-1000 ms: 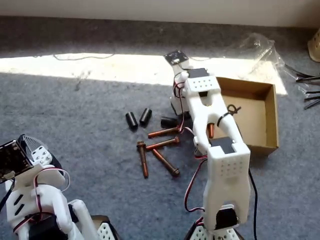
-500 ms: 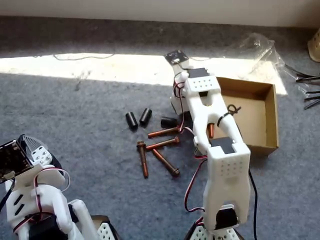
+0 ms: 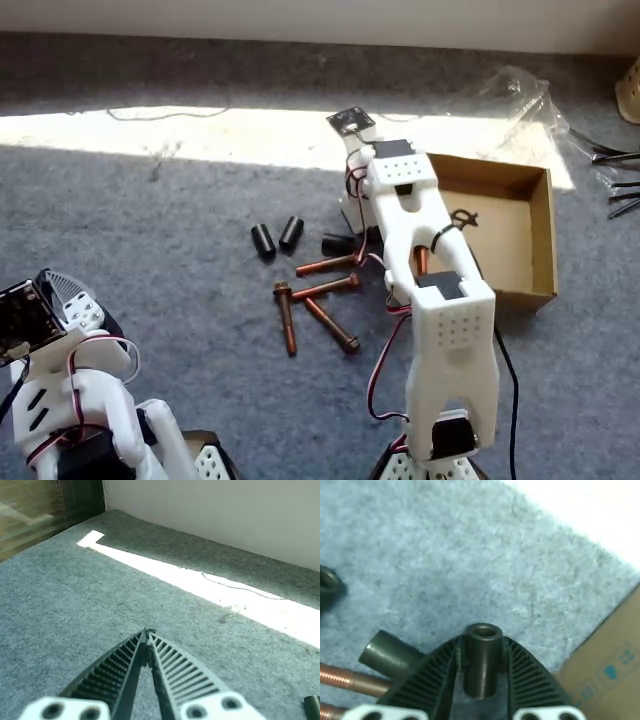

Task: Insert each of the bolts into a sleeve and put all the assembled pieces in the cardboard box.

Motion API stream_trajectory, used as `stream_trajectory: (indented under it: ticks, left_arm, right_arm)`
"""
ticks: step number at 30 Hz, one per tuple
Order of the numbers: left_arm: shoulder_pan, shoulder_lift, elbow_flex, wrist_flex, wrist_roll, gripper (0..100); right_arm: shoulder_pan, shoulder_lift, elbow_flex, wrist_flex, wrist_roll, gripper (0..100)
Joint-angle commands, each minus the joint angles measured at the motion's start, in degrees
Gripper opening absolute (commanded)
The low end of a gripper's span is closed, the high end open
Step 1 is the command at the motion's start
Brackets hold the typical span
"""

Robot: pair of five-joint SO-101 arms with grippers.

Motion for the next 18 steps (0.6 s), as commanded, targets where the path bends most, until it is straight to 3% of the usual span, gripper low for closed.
stream_trajectory:
  ticks: [1,4,7,10,18]
  left_arm:
    - [0.0,0.0,-0.2,-0.2,0.1,1]
    - [0.0,0.0,-0.2,-0.2,0.1,1]
    - [0.0,0.0,-0.2,-0.2,0.1,1]
    - [0.0,0.0,-0.1,-0.2,0.1,1]
    - [2.7,0.0,-0.1,-0.1,0.0,1]
  right_arm:
    - [0.6,0.1,-1.1,0.5,-0.1,8.7]
    - [0.6,0.1,-1.1,0.5,-0.1,8.0]
    - [1.2,0.0,-1.1,0.8,-0.2,0.0]
    - [1.5,0.0,-3.1,3.7,-0.2,0.2]
    - [3.3,0.0,-24.2,21.2,-0.4,0.4]
